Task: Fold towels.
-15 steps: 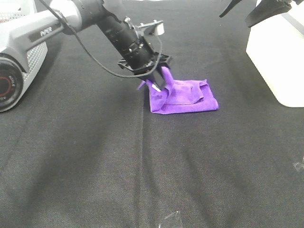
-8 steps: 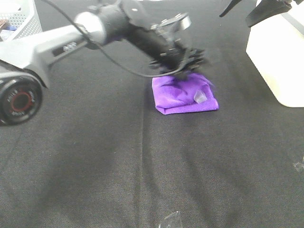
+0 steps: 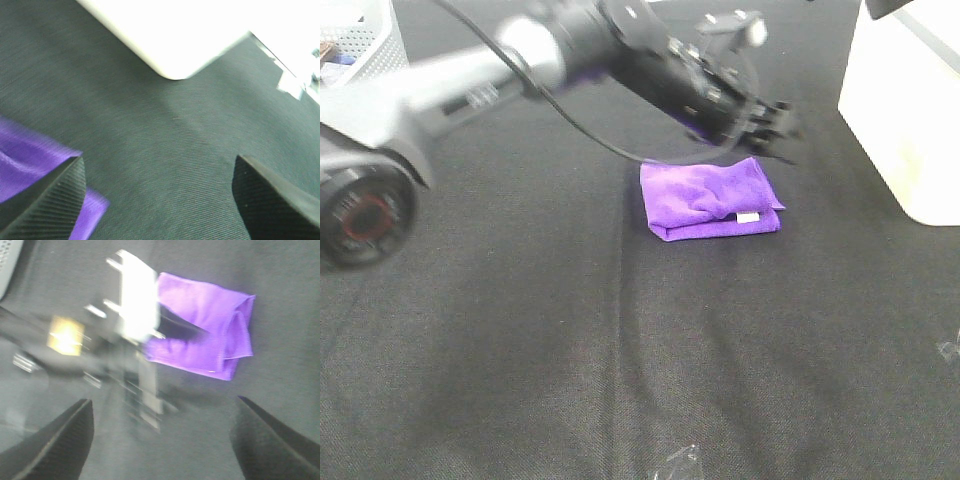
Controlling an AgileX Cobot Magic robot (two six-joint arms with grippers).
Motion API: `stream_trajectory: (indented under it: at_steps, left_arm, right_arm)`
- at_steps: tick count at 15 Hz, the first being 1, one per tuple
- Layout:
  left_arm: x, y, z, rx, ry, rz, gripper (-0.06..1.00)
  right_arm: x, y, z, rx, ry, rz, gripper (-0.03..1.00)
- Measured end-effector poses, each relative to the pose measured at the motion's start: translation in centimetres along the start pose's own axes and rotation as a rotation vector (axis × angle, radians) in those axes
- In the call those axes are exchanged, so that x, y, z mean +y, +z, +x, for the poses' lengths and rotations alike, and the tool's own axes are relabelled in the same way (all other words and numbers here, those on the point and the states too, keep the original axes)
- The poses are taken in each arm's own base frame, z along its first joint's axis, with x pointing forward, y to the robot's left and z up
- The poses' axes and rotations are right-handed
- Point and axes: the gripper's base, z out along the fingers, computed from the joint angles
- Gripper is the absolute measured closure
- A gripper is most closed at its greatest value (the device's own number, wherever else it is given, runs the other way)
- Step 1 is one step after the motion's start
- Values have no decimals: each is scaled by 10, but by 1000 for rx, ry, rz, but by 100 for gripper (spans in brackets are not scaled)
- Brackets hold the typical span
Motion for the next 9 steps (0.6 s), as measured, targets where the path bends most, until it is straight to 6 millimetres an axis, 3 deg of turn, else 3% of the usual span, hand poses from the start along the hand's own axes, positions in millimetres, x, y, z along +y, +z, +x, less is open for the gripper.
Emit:
stream_trajectory:
  at_steps: [3, 4, 5, 9]
  left_arm:
    - [40, -57, -10, 109, -1, -195, 20]
    - [44, -68, -12, 116, -9, -222, 20]
    - [56, -93, -17, 125, -26, -294, 20]
    - [78, -182, -28, 184, -172, -627, 11]
  right_arm:
    - [2, -20, 7, -24, -34, 65, 24]
    - [2, -27, 14, -20, -42, 92, 24]
    - [3, -32, 19, -20, -47, 108, 24]
    - [12, -71, 60, -38, -50, 177, 24]
